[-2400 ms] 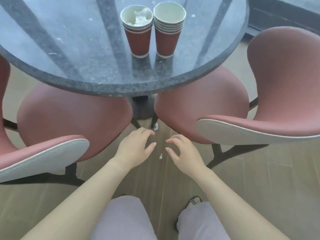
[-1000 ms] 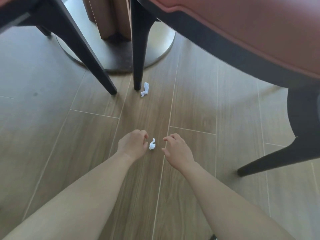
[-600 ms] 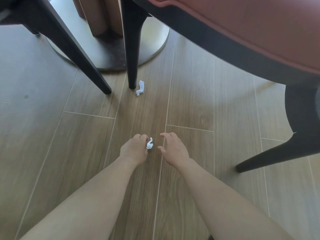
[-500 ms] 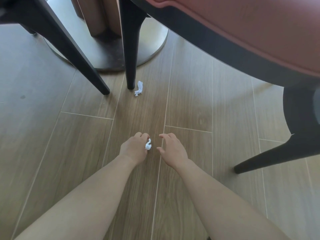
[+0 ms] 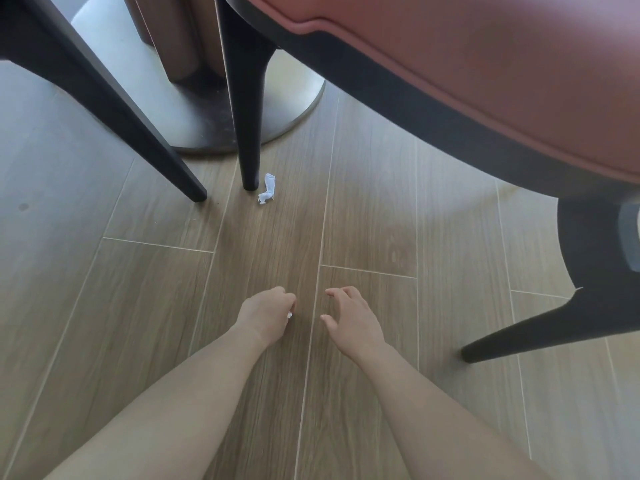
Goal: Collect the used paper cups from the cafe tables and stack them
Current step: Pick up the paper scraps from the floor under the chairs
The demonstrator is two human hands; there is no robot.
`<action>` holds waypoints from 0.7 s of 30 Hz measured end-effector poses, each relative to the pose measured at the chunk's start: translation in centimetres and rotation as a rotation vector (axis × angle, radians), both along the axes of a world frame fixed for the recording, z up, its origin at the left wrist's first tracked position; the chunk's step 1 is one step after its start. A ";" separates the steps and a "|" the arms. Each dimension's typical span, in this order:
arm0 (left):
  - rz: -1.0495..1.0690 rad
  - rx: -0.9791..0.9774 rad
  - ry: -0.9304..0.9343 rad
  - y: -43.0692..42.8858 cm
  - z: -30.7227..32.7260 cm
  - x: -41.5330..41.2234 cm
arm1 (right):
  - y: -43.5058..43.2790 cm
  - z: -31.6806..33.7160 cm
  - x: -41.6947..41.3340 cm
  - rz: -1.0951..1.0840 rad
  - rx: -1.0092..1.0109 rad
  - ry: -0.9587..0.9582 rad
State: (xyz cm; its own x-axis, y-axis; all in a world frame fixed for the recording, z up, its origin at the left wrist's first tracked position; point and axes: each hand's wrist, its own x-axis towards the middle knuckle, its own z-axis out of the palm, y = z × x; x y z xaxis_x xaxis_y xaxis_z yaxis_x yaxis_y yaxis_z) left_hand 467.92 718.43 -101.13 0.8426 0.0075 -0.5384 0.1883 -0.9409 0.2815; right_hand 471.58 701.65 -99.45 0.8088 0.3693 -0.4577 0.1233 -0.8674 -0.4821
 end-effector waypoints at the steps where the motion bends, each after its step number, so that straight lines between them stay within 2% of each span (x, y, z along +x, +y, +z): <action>1: 0.043 -0.029 -0.023 0.0 0.1 0.2 | 0.0 0.1 0.1 -0.001 0.005 0.001; 5: 0.208 -0.153 -0.132 0.0 1.1 1.4 | 0.2 0.4 0.5 -0.001 0.014 -0.007; 8: 0.254 -0.210 -0.187 0.2 1.9 2.2 | 0.5 0.7 0.9 -0.001 0.021 -0.015; 21: 0.305 -0.151 -0.229 4.8 3.3 1.6 | 4.2 0.6 2.7 0.093 0.071 -0.050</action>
State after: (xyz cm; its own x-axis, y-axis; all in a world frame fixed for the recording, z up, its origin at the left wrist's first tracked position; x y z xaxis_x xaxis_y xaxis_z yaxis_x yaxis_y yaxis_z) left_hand 469.53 723.22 -97.87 0.9121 0.2104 -0.3518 0.3686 -0.7965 0.4793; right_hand 474.32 705.89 -98.83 0.7904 0.4742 -0.3878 0.2270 -0.8147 -0.5336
